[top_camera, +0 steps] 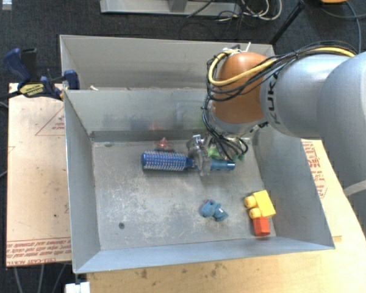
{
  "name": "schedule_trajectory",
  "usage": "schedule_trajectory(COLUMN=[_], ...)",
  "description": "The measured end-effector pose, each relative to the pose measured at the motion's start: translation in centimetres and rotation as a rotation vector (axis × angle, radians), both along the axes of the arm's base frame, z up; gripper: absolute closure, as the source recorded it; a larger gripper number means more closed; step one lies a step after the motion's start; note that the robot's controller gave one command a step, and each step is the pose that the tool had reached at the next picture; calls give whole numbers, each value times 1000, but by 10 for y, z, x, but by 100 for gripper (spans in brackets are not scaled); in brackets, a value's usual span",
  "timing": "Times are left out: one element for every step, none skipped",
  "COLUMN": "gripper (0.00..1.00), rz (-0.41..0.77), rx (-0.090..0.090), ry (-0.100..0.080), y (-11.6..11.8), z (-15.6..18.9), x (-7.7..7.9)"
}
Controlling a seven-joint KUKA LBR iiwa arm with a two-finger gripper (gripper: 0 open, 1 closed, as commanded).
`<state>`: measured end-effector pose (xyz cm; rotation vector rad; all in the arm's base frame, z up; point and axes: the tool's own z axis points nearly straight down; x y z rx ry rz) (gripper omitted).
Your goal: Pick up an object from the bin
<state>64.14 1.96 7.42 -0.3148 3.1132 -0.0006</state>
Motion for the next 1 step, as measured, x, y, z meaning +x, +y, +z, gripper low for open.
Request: schedule_trajectory(gripper=[100], rz=[3], rx=[-1], ry=[8], y=[-10], z=[137], x=[-95])
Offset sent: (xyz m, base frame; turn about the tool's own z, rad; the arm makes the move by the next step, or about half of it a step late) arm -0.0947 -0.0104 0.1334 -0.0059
